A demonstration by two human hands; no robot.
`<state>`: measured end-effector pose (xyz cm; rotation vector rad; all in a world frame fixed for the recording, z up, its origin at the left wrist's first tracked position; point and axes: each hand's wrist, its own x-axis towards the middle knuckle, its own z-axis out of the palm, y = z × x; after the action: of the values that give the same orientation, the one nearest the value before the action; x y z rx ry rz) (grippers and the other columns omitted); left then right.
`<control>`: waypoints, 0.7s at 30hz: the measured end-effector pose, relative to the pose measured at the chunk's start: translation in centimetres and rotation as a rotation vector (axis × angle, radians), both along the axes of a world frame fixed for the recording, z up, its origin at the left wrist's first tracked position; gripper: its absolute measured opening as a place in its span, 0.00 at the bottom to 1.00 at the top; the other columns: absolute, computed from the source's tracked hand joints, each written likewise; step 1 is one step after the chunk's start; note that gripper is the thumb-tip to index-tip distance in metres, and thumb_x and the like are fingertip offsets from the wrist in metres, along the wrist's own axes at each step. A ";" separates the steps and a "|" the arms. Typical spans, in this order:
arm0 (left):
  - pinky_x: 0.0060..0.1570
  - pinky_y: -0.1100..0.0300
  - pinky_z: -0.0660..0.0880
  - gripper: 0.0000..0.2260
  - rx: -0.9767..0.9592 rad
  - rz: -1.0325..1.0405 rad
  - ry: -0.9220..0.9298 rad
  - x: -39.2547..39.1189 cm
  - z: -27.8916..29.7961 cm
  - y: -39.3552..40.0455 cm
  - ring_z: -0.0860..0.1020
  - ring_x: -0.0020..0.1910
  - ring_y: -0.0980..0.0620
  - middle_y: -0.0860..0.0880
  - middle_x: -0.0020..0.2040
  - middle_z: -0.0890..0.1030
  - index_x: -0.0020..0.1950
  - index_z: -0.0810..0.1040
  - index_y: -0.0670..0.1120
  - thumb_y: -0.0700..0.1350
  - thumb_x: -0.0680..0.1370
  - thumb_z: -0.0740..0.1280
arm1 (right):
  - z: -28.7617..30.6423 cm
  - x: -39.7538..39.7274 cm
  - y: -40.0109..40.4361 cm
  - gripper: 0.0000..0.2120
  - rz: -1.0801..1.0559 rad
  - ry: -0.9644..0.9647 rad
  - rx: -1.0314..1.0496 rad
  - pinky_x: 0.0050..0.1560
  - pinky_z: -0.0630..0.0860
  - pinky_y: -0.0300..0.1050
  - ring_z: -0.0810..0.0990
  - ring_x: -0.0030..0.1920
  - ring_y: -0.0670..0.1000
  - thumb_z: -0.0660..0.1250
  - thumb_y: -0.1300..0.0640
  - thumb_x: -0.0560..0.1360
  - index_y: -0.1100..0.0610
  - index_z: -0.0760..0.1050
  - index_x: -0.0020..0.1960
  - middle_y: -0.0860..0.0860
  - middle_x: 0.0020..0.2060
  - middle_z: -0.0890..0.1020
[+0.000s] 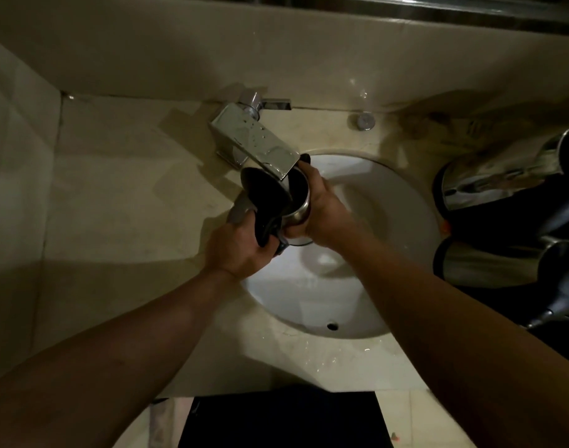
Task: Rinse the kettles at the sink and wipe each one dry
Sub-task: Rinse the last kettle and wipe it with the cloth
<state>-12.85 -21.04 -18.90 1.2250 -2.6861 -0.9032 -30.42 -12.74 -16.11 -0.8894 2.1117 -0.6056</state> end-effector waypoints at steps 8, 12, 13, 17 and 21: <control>0.38 0.45 0.80 0.21 0.018 0.034 0.005 -0.2 0.4 0.4 0.80 0.41 0.34 0.38 0.46 0.82 0.58 0.76 0.44 0.55 0.70 0.69 | -0.1 0.2 0.8 0.64 -0.025 -0.041 0.003 0.66 0.76 0.66 0.70 0.72 0.63 0.82 0.43 0.52 0.38 0.47 0.79 0.54 0.73 0.66; 0.37 0.46 0.79 0.19 0.002 0.036 0.012 -0.2 0.4 0.5 0.80 0.41 0.34 0.38 0.45 0.82 0.56 0.77 0.43 0.52 0.70 0.73 | -0.1 0.3 0.9 0.63 -0.042 -0.039 -0.016 0.65 0.77 0.65 0.71 0.71 0.63 0.80 0.41 0.51 0.36 0.48 0.78 0.53 0.72 0.67; 0.37 0.47 0.79 0.19 0.001 0.033 0.015 -0.3 0.5 0.5 0.80 0.40 0.34 0.38 0.44 0.82 0.56 0.77 0.43 0.52 0.70 0.73 | -0.1 0.3 0.9 0.62 -0.043 -0.036 -0.020 0.64 0.77 0.65 0.71 0.71 0.63 0.81 0.43 0.53 0.36 0.48 0.77 0.54 0.72 0.67; 0.38 0.47 0.79 0.21 -0.010 0.028 0.012 -0.2 0.5 0.5 0.80 0.40 0.34 0.39 0.43 0.82 0.56 0.76 0.44 0.56 0.70 0.69 | -0.2 0.3 0.9 0.62 -0.041 -0.026 -0.031 0.65 0.77 0.64 0.71 0.71 0.62 0.84 0.48 0.55 0.38 0.49 0.78 0.54 0.72 0.67; 0.37 0.47 0.79 0.19 -0.026 0.018 -0.002 -0.2 0.5 0.5 0.80 0.40 0.34 0.38 0.42 0.82 0.54 0.77 0.43 0.55 0.71 0.70 | -0.2 0.3 0.9 0.62 -0.043 -0.026 -0.045 0.63 0.79 0.63 0.73 0.69 0.60 0.83 0.45 0.53 0.39 0.50 0.78 0.53 0.72 0.68</control>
<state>-13.03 -20.55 -18.39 1.2438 -2.6746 -0.8620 -30.14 -11.81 -16.28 -0.8581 2.1058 -0.6863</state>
